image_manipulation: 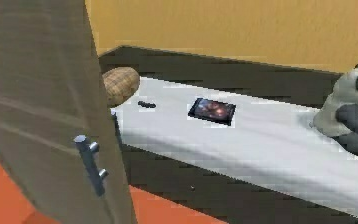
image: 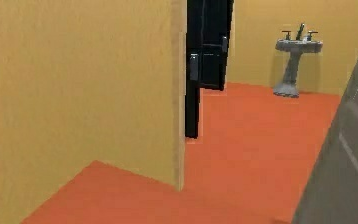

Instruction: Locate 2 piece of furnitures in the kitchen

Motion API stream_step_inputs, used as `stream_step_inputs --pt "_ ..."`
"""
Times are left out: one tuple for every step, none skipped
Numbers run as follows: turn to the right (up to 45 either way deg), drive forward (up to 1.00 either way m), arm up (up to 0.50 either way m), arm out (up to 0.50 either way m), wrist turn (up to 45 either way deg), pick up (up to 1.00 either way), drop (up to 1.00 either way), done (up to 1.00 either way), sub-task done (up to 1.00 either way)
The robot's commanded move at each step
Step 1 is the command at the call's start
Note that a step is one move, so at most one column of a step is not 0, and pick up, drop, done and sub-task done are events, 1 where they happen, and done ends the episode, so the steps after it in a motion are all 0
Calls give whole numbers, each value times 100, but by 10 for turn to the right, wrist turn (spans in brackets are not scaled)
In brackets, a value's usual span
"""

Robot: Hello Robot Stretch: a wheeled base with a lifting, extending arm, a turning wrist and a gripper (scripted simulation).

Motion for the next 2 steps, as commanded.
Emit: stream_step_inputs --pt "150 0 0 0 0 0 0 0 0" --pt "0 100 0 0 0 0 0 0 0"
